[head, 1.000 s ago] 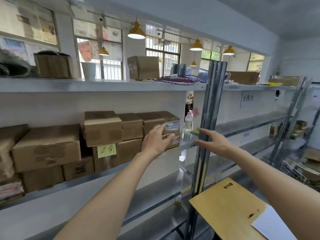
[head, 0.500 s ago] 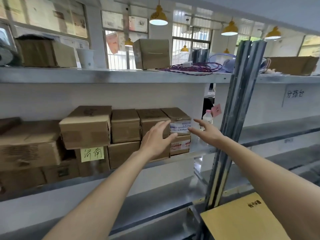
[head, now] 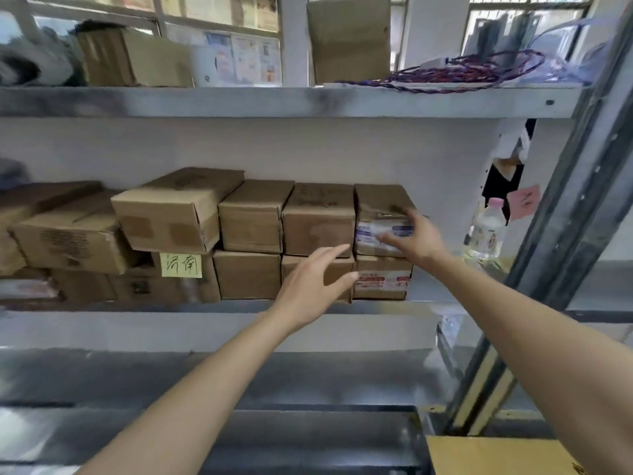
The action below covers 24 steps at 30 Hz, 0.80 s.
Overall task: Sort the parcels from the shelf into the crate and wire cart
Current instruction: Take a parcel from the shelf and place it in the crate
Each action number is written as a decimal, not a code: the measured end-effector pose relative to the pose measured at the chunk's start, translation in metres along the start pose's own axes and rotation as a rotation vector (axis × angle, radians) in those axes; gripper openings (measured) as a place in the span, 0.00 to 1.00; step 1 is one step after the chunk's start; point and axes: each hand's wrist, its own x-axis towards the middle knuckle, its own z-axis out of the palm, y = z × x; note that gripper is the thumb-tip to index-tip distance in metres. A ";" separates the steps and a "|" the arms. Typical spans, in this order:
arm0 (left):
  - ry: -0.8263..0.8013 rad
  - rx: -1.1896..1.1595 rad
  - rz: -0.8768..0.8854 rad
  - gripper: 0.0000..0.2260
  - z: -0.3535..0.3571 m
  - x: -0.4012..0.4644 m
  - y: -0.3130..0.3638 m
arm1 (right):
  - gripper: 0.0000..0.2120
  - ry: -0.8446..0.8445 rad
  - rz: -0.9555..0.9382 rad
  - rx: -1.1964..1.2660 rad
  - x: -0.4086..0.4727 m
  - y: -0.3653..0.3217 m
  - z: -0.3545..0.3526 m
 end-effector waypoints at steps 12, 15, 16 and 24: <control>0.098 -0.119 -0.088 0.27 0.050 0.033 0.042 | 0.32 0.012 -0.169 0.109 -0.025 0.037 -0.039; 0.089 -0.219 -0.157 0.30 0.064 0.045 0.060 | 0.32 0.012 -0.183 0.132 -0.041 0.046 -0.052; 0.092 -0.259 -0.182 0.31 0.068 0.049 0.066 | 0.31 0.013 -0.195 0.128 -0.046 0.048 -0.055; 0.175 -0.526 -0.243 0.29 0.087 0.056 0.095 | 0.25 -0.034 -0.236 0.237 -0.066 0.046 -0.074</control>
